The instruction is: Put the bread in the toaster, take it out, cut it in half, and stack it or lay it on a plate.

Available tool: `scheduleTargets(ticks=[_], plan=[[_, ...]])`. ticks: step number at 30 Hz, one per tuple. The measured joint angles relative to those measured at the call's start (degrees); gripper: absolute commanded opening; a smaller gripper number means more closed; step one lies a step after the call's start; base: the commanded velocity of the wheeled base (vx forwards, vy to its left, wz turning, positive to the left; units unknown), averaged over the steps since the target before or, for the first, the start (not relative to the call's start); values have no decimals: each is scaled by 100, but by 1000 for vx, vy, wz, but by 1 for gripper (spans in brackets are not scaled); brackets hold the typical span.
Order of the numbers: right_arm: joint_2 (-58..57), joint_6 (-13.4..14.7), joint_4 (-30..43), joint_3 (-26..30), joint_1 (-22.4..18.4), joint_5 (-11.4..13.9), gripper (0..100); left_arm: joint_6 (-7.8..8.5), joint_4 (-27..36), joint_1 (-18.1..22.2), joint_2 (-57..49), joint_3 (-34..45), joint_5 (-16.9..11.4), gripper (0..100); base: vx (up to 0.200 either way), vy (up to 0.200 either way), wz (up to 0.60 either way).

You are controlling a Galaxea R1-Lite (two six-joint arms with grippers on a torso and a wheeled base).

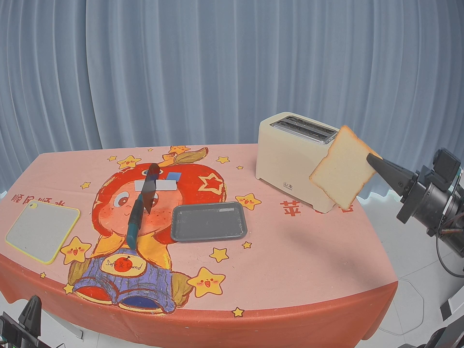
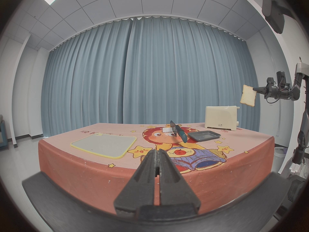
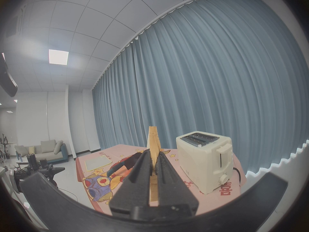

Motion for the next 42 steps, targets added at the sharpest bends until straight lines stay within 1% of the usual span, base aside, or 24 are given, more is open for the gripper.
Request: scheduleTargets(ticks=[7, 11, 31, 42], plan=[[-44, -38, -13, 171, 56, -9, 0, 0, 0, -2, 0, 0, 0, 0, 0, 0, 0], [-84, -22, -13, 204, 174, -13, 0, 0, 0, 2, 0, 0, 0, 0, 0, 0, 0], [-156, 0, -13, 168, 395, -15, 0, -2, -1, -4, 0, 0, 2, 0, 0, 0, 0], [-210, 5, 0, 269, 681, -13, 0, -2, 0, 2, 0, 0, 0, 0, 0, 0, 0]])
